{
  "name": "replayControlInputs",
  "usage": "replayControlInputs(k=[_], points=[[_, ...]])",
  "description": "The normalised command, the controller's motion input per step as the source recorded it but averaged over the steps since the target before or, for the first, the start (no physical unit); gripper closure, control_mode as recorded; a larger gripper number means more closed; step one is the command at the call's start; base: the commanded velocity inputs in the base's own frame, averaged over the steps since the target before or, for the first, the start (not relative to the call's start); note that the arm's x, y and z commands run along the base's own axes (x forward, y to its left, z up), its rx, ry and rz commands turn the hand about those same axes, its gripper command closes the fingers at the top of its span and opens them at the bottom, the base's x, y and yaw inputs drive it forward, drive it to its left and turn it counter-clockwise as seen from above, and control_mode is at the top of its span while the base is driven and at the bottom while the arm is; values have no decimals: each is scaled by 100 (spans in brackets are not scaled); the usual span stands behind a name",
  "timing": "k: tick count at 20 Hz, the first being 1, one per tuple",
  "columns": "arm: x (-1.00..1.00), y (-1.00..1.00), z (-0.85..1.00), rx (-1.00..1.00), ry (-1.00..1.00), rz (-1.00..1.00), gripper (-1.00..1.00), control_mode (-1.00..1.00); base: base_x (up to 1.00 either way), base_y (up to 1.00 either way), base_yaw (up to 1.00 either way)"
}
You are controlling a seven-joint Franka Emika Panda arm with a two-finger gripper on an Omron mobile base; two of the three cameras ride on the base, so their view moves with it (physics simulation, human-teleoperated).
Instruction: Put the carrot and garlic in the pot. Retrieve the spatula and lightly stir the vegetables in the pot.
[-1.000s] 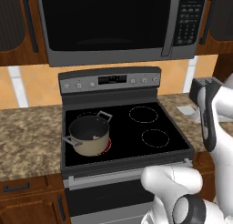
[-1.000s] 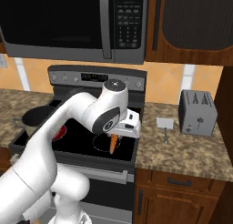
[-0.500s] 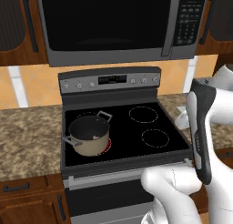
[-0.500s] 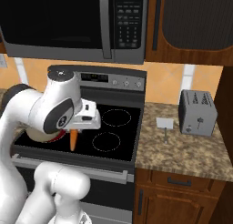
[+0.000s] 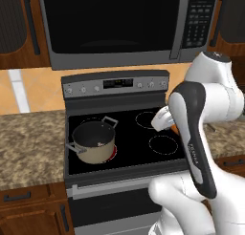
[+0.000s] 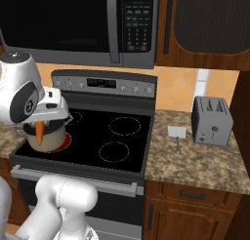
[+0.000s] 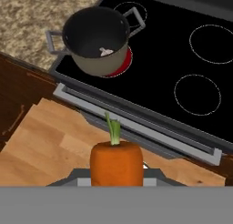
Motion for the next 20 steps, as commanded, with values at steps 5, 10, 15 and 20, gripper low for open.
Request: replayControlInputs(k=[5,10,15,20], points=[[29,84,-14,-4,-16,3,100,-100,0,0,0],[59,56,-39,-2,-9,0,100,-100,0,0,0],[79,47,-35,0,6,0,100,-100,0,0,0],[76,49,-48,0,11,0,100,-100,0,0,0]])
